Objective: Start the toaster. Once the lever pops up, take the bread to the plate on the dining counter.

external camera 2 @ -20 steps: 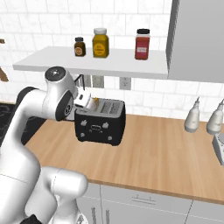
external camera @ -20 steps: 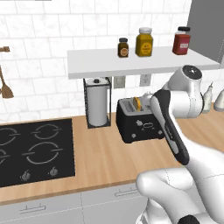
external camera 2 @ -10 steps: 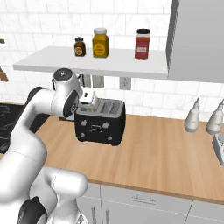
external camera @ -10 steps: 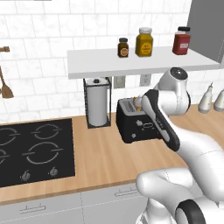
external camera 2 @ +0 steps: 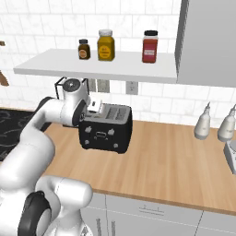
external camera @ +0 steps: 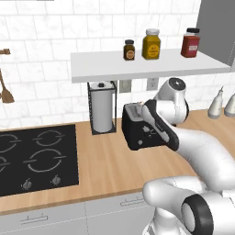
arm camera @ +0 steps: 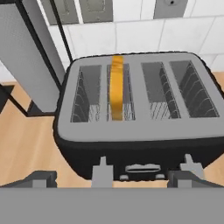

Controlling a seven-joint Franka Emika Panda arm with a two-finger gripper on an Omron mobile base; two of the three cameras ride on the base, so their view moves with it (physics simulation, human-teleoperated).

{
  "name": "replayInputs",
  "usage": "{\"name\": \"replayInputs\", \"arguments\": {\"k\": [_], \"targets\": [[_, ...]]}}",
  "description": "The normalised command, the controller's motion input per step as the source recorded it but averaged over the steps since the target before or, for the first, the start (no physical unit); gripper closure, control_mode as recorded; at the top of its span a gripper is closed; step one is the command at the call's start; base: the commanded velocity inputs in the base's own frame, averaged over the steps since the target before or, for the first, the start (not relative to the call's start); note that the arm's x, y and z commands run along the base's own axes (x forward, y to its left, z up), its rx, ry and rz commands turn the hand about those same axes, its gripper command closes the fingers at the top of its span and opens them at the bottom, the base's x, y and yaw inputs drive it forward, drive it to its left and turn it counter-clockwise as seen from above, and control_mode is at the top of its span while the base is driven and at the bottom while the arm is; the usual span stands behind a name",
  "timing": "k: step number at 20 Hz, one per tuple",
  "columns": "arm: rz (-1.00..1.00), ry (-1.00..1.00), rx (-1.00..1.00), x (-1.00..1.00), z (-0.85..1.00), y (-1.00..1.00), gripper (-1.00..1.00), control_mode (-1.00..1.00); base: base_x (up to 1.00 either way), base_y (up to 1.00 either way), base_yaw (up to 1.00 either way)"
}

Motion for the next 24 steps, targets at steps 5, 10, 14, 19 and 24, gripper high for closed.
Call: {"name": "replayInputs", "arguments": {"k": [5, 10, 14, 19, 24], "targets": [[-0.09, 0.0, 0.0, 0.57, -0.06, 0.0, -1.0, -1.0, 0.0, 0.0, 0.0], [-0.05, 0.02, 0.0, 0.45, -0.1, 0.0, -1.0, -1.0, 0.0, 0.0, 0.0], [-0.01, 0.0, 0.0, 0.19, -0.29, 0.0, -1.0, -1.0, 0.0, 0.0, 0.0], [0.0, 0.0, 0.0, 0.06, -0.39, -0.01, -1.0, -1.0, 0.0, 0.0, 0.0], [0.0, 0.0, 0.0, 0.1, -0.3, -0.06, -1.0, -1.0, 0.0, 0.0, 0.0]]}}
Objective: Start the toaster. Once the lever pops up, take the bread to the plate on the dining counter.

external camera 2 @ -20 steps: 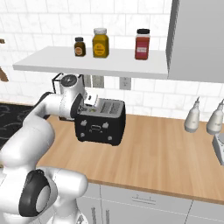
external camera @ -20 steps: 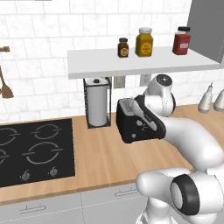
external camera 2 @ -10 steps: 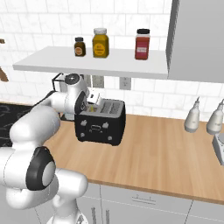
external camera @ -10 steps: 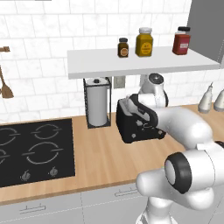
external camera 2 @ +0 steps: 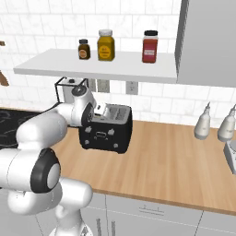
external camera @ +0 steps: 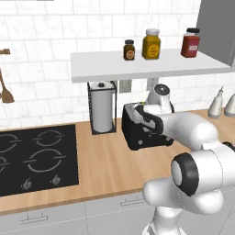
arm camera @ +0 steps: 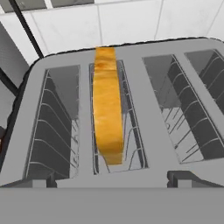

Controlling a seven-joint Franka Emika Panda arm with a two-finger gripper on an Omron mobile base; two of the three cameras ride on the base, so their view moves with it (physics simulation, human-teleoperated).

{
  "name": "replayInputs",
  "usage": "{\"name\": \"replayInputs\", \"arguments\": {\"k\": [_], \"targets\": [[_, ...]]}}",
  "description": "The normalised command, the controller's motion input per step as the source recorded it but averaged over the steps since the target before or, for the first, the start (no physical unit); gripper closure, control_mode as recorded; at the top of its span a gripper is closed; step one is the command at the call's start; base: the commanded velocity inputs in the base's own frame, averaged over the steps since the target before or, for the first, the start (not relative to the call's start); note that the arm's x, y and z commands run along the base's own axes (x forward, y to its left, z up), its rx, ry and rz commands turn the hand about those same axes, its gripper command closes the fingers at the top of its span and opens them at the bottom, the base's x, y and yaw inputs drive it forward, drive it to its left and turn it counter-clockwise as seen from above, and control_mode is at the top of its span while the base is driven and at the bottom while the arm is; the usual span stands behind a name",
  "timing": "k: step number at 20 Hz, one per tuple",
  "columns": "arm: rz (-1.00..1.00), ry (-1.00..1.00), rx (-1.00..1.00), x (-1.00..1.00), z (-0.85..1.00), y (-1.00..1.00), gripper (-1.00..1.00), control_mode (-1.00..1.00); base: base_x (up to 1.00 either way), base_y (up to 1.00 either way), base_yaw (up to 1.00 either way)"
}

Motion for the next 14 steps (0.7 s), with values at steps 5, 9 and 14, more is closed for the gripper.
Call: {"name": "replayInputs", "arguments": {"k": [5, 9, 14], "targets": [[0.0, 0.0, 0.0, 0.24, -0.17, -0.09, -1.0, -1.0, 0.0, 0.0, 0.0], [0.0, 0.0, 0.0, 0.3, -0.15, -0.02, -1.0, -1.0, 0.0, 0.0, 0.0], [0.0, 0.0, 0.0, 0.24, -0.22, 0.0, -1.0, -1.0, 0.0, 0.0, 0.0]]}}
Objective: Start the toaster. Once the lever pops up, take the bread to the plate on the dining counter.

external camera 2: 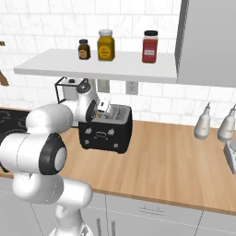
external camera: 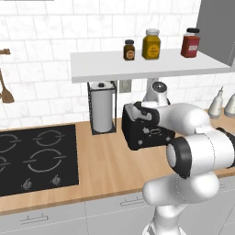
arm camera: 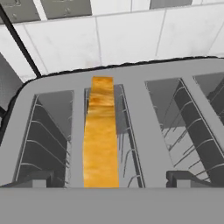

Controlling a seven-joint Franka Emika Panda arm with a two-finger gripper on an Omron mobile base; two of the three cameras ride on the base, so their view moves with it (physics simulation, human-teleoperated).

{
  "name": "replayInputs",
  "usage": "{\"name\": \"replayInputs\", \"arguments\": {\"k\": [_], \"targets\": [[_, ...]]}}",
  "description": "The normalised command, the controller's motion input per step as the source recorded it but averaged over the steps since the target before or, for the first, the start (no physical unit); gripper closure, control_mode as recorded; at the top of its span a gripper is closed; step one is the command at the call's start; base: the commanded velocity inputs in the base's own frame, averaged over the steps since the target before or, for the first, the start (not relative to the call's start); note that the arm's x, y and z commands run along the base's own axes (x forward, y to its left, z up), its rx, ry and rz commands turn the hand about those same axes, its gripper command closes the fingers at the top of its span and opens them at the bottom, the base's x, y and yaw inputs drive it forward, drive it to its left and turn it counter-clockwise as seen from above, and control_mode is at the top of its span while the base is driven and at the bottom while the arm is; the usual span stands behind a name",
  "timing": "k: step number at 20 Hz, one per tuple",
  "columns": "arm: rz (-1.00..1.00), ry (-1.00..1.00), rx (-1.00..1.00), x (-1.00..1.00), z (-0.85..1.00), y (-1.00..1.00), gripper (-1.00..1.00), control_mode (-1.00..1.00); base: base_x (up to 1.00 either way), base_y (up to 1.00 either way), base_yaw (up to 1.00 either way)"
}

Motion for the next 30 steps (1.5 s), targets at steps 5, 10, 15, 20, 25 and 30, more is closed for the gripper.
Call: {"name": "replayInputs", "arguments": {"k": [5, 10, 15, 20, 25, 30], "targets": [[0.0, 0.0, 0.0, 0.08, -0.35, 0.0, 1.0, -1.0, 0.0, 0.0, 0.0], [0.0, -0.06, 0.0, -0.01, -0.23, 0.0, 1.0, -1.0, 0.0, 0.0, 0.0], [0.0, -0.13, 0.0, -0.04, -0.01, 0.0, 1.0, -1.0, 0.0, 0.0, 0.0], [0.0, -0.15, 0.0, 0.0, 0.04, 0.0, 1.0, -1.0, 0.0, 0.0, 0.0], [0.0, -0.16, 0.0, -0.07, 0.54, 0.0, 1.0, -1.0, 0.0, 0.0, 0.0], [0.0, -0.08, 0.0, -0.28, 0.94, 0.0, 1.0, -1.0, 0.0, 0.0, 0.0]]}}
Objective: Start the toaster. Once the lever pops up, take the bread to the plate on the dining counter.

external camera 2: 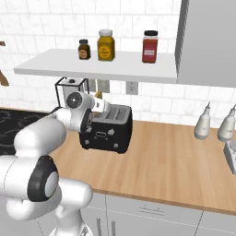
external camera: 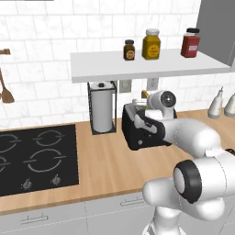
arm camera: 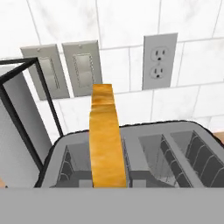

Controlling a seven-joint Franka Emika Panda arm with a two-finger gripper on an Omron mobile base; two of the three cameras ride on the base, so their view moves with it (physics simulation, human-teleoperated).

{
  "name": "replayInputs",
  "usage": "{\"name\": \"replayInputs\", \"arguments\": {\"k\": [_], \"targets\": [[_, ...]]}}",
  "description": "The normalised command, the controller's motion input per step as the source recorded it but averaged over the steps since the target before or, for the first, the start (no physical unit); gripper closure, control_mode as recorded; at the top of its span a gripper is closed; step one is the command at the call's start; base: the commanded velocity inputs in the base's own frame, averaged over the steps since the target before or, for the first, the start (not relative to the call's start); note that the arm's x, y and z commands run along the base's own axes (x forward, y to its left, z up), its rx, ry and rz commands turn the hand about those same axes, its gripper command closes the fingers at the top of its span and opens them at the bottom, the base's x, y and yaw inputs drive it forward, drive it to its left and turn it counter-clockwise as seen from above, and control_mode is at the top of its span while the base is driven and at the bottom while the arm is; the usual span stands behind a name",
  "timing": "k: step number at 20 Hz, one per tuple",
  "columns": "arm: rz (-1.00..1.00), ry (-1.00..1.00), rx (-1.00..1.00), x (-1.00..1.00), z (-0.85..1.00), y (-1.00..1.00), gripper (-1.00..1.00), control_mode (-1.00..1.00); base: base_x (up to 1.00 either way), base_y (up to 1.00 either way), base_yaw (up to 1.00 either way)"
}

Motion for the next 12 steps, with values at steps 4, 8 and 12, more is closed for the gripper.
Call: {"name": "replayInputs", "arguments": {"k": [4, 8, 12], "targets": [[0.0, 0.0, 0.0, -0.53, 0.82, 0.0, 1.0, -1.0, 0.0, 0.0, 0.0], [0.0, 0.09, 0.0, -0.76, 0.6, 0.0, 1.0, -1.0, 0.0, 0.0, 0.0], [0.0, 0.14, 0.0, -0.92, 0.46, 0.0, 1.0, -1.0, 0.0, 0.0, 0.0]]}}
